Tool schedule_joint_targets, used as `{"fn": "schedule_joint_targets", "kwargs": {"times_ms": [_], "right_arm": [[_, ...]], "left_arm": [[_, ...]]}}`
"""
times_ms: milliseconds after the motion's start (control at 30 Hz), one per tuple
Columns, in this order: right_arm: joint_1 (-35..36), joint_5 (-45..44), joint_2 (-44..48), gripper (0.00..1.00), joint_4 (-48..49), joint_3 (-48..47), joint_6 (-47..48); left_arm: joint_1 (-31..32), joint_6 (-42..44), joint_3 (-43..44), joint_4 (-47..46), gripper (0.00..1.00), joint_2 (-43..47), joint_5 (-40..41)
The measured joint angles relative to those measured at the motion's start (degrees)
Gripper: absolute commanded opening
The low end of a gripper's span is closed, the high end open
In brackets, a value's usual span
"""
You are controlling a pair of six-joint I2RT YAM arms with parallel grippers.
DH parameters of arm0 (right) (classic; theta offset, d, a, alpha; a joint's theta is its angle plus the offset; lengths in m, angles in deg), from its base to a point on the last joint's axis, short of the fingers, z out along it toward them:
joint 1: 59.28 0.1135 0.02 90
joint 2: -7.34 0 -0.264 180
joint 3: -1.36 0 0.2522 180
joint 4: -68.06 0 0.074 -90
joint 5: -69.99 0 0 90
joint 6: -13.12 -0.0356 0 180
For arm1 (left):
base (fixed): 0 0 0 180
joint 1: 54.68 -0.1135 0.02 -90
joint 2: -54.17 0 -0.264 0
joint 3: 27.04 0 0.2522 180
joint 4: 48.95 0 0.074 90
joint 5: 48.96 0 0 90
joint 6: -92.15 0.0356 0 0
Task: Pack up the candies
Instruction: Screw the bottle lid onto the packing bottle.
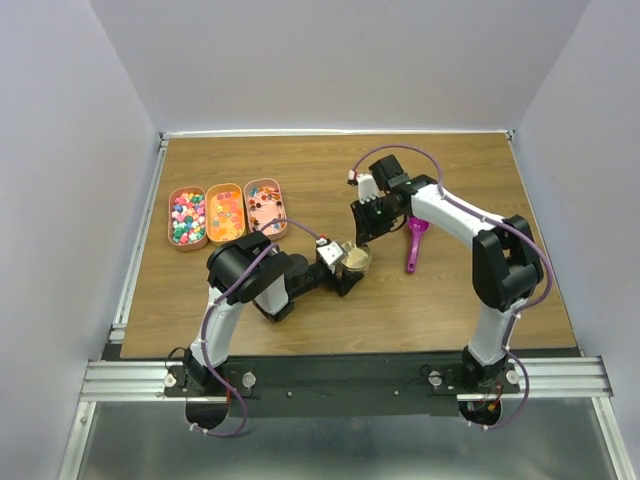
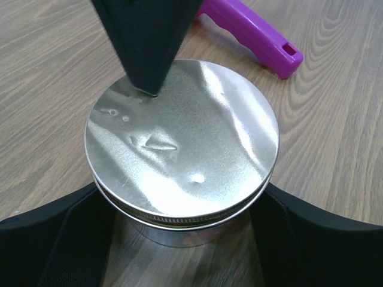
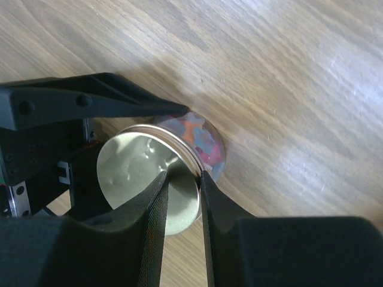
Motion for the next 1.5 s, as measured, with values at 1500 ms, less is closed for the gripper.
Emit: {"fn": "schedule_joint_targets", "kwargs": {"times_ms": [1500], "right_arm": [[-1.27,0.07,-3.1,0.36,-7.06,-5.35,-2.1]], "left_arm": [[0.02,-1.11,0.26,0.02,0.73,0.0,0.26]]}}
